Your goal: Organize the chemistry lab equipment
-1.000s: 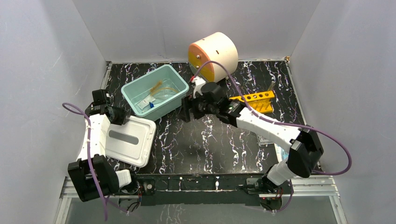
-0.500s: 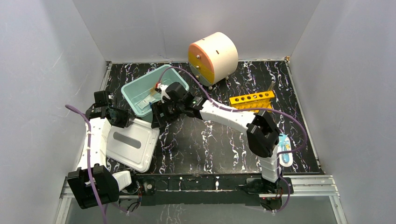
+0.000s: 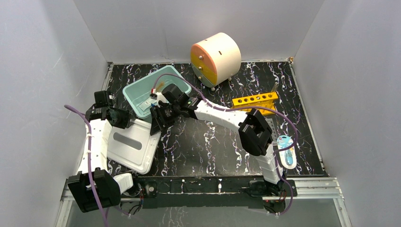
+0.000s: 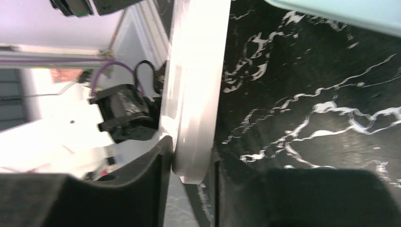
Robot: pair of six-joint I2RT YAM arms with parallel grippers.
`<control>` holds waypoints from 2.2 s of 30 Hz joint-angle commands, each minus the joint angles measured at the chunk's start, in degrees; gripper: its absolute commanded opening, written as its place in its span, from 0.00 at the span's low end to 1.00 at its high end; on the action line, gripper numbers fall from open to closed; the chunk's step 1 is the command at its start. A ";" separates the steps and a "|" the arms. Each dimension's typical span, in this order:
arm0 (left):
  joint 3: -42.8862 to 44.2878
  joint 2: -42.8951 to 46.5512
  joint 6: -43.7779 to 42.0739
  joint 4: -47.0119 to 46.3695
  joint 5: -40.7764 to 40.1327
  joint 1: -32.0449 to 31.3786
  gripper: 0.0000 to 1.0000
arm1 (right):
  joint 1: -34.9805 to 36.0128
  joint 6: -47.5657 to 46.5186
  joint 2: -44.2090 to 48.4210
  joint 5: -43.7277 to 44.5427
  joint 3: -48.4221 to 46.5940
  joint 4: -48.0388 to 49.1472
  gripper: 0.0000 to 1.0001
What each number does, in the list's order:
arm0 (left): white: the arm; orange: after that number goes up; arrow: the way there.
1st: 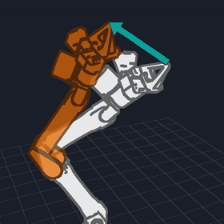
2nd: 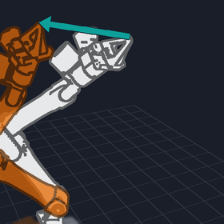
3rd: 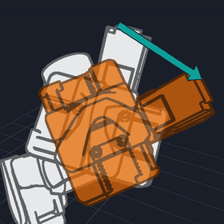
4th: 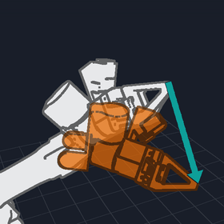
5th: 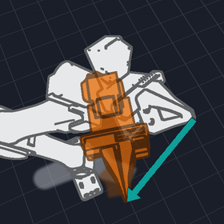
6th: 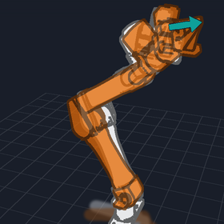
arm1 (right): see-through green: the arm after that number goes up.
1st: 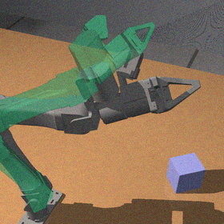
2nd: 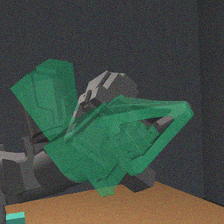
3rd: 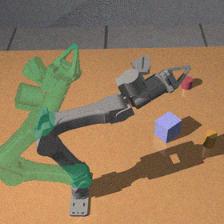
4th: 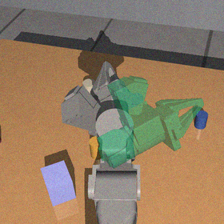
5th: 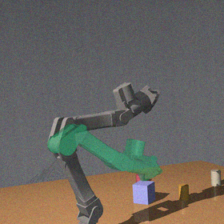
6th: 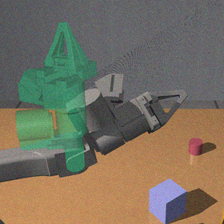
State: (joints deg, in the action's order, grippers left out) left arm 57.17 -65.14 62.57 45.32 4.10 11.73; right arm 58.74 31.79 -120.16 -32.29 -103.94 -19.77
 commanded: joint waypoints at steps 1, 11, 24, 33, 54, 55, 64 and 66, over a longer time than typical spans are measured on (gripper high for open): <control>2.78 2.21 -0.94 2.55 -1.28 -0.31 0.01 | 0.23 3.70 0.95 -5.70 -1.38 5.32 0.30; 6.14 1.42 -1.50 5.26 -3.13 -0.44 0.31 | -0.64 7.22 1.57 -8.56 -1.88 7.98 0.15; 19.50 1.07 -14.35 3.08 -5.64 -0.80 0.98 | -4.14 8.60 5.20 -11.19 -3.20 10.18 0.14; 35.43 -2.61 -27.79 0.58 -8.53 -3.66 0.98 | -8.53 15.17 13.08 -8.95 1.06 18.73 0.13; 39.59 -8.13 -37.75 -5.54 8.28 -6.80 0.98 | -25.70 22.38 21.37 -13.66 8.12 25.26 0.12; 39.70 -8.59 -38.35 -4.42 6.63 -6.80 0.98 | -26.61 22.41 21.24 -16.35 7.94 25.18 0.12; 41.40 -15.54 -36.58 -1.78 15.88 -4.56 0.98 | -34.13 23.82 23.88 -30.97 10.97 28.57 0.09; 41.01 -16.67 -38.39 -2.64 22.98 -2.50 0.98 | -35.67 26.63 24.24 -35.34 12.05 32.20 0.09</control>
State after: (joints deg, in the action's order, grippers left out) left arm 97.36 -81.56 25.74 42.72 15.33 6.35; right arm 25.74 54.35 -100.38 -55.96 -92.68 2.28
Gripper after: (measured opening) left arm 0.983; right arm 0.285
